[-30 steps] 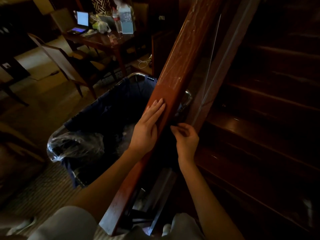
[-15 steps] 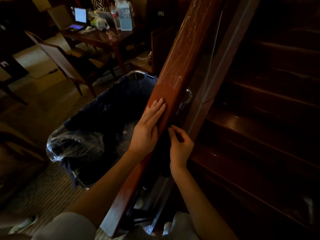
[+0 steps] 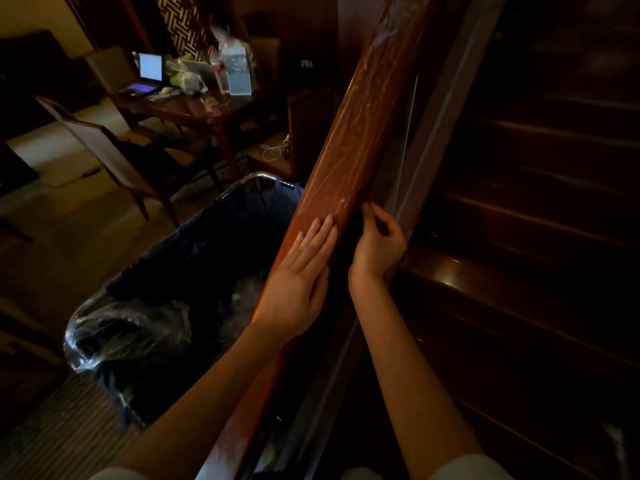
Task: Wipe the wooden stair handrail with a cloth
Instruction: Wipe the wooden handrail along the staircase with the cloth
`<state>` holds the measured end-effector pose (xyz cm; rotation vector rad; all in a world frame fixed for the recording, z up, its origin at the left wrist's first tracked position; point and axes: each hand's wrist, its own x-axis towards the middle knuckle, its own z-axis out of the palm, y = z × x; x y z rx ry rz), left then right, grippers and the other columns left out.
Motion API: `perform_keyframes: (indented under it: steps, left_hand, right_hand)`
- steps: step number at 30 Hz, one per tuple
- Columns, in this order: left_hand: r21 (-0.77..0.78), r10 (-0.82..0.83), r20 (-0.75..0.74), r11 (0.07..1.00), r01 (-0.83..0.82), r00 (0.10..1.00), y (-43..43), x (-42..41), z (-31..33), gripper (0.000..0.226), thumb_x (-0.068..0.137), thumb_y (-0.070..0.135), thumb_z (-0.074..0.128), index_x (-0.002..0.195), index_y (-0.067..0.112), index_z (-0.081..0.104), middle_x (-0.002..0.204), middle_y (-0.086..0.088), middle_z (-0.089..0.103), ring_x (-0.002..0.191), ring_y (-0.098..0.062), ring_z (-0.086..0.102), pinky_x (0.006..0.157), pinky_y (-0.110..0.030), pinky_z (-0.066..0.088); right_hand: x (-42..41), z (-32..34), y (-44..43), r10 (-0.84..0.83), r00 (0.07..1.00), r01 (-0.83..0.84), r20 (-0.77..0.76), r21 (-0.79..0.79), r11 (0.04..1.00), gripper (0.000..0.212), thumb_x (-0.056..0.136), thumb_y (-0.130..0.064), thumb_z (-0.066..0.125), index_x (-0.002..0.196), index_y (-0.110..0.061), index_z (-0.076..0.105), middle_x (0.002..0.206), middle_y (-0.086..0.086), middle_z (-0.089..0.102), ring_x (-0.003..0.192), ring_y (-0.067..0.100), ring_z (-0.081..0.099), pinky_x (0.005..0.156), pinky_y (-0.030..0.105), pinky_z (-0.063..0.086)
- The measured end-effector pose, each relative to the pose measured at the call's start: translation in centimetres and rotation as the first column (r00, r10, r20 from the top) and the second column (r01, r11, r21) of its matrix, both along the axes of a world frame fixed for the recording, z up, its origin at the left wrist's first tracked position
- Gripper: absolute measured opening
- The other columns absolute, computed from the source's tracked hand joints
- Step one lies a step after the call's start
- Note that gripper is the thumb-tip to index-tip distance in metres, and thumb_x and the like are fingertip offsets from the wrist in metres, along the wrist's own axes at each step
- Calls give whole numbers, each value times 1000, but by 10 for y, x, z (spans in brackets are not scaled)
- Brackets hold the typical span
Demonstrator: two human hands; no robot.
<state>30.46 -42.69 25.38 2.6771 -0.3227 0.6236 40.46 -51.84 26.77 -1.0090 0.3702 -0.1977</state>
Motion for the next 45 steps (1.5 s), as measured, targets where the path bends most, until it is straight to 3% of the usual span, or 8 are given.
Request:
perform_keyframes:
  steps: [5,16,21,25,29,33,36,45]
  left_hand:
    - [64,41,-13,997,-40,999,-2,7,3,57,101,21,27,156,16,14,164,3,7,151,-13,4,122,-28,0]
    - [-54,53,35,997,-51,998,-8,7,9,54,100,21,35,153,11,26,162,-1,17,150,-12,8,122,-25,4]
    - [-125,54,76,991,-44,996,-7,9,7,52,99,17,44,150,9,34,160,-1,25,149,-15,16,122,-29,12]
    - [-119,57,73,992,-48,996,-6,8,5,53,99,18,45,150,11,33,160,0,25,149,-13,15,122,-28,11]
    - [-127,62,49,990,-55,997,-7,8,5,54,99,17,45,151,12,31,160,0,24,150,-13,14,122,-35,14]
    - [-123,75,29,990,-71,997,-8,6,7,54,99,21,41,151,13,29,161,1,22,150,-10,11,122,-27,8]
    - [-131,71,21,989,-68,997,-10,3,9,52,101,25,31,152,15,29,162,3,18,150,-9,7,121,-21,2]
    - [-310,181,94,940,-144,979,-12,-3,5,44,98,9,34,136,7,55,154,-9,36,148,-25,24,119,-48,26]
  right_hand:
    - [40,31,-5,-50,996,54,73,-66,996,7,84,-12,73,87,-17,70,90,-9,68,76,-5,64,62,9,50]
    - [-17,-1,2,29,999,-30,-25,-57,998,7,87,-10,70,90,-16,71,98,3,72,97,20,69,90,41,56]
    - [68,60,-4,-63,995,63,73,-3,998,14,89,-7,67,103,-6,70,104,7,67,91,15,64,69,9,52]
    - [95,74,-10,-3,996,2,88,19,1000,8,89,-6,67,95,-10,70,107,8,69,103,23,65,93,37,54]
    - [65,48,-6,-34,991,43,126,-67,997,11,91,-7,65,101,-3,67,111,13,67,93,14,63,78,16,52]
    - [-3,-8,8,39,992,-23,117,-132,991,16,95,-10,60,109,-1,61,109,8,65,103,21,64,93,34,53]
    - [-54,-44,16,48,993,-28,106,-186,982,9,95,-4,58,103,0,60,101,8,65,99,25,63,92,35,52]
    - [-92,-62,18,86,983,-24,164,-348,937,15,97,-4,55,89,-15,49,87,-4,57,82,15,59,84,37,51]
